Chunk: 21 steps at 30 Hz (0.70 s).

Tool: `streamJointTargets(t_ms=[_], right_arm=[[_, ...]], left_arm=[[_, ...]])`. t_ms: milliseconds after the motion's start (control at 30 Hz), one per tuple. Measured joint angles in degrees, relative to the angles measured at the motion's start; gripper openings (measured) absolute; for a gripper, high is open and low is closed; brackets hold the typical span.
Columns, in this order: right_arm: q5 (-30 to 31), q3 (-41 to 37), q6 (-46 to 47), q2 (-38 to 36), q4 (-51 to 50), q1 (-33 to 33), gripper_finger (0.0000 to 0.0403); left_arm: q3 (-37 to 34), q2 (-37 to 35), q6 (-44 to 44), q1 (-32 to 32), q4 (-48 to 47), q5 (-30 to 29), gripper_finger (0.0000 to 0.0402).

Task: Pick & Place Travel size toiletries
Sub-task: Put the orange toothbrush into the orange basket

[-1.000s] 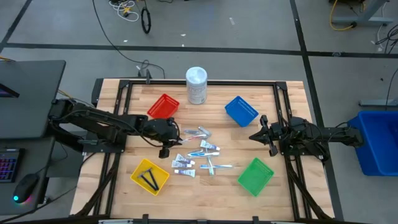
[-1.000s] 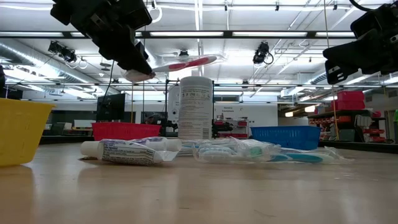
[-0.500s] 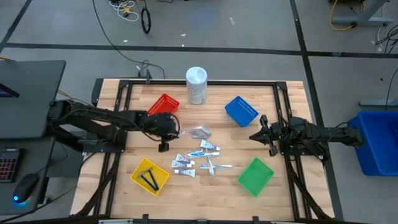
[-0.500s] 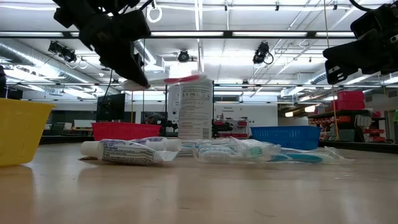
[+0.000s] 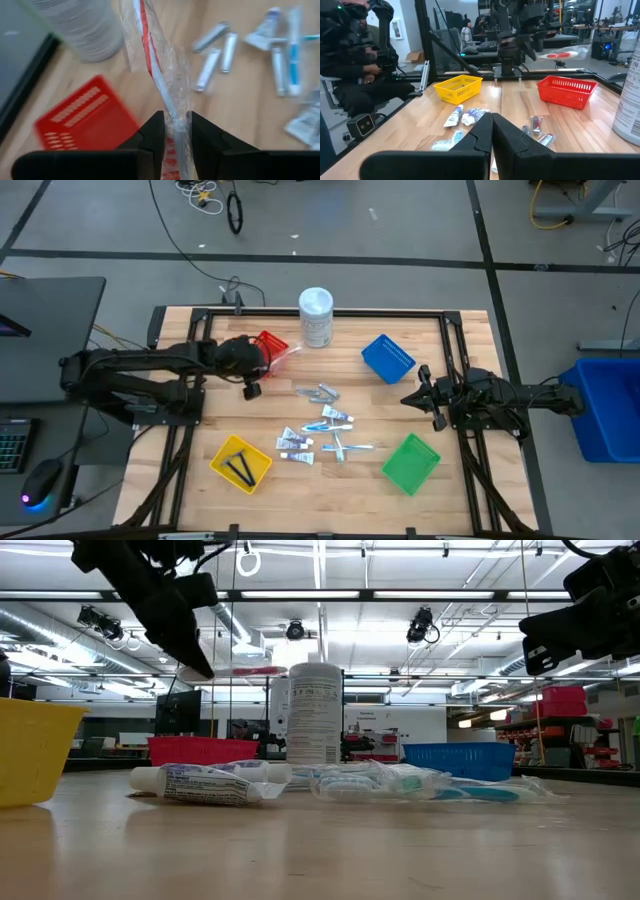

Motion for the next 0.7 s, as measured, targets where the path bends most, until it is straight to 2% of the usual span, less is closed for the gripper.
streamJointTargets(t_ms=[233, 333, 533, 700], right_arm=[[0.0, 0.0, 0.0, 0.0, 0.0, 0.0, 0.0013], [0.0, 0.0, 0.0, 0.0, 0.0, 0.0, 0.0013], [0.0, 0.0, 0.0, 0.0, 0.0, 0.0, 0.0014], [0.0, 0.0, 0.0, 0.0, 0.0, 0.0, 0.0013]], left_arm=[[0.0, -0.4, 6.5, 7.4, -5.2, -0.6, 0.0079], [0.0, -0.4, 11.1, 9.9, -5.6, -3.2, 0.0081], [-0.9, -0.4, 21.1, 13.6, -3.3, -4.4, 0.0084], [-3.6, -0.3, 23.1, 14.9, 0.4, -3.9, 0.0082]])
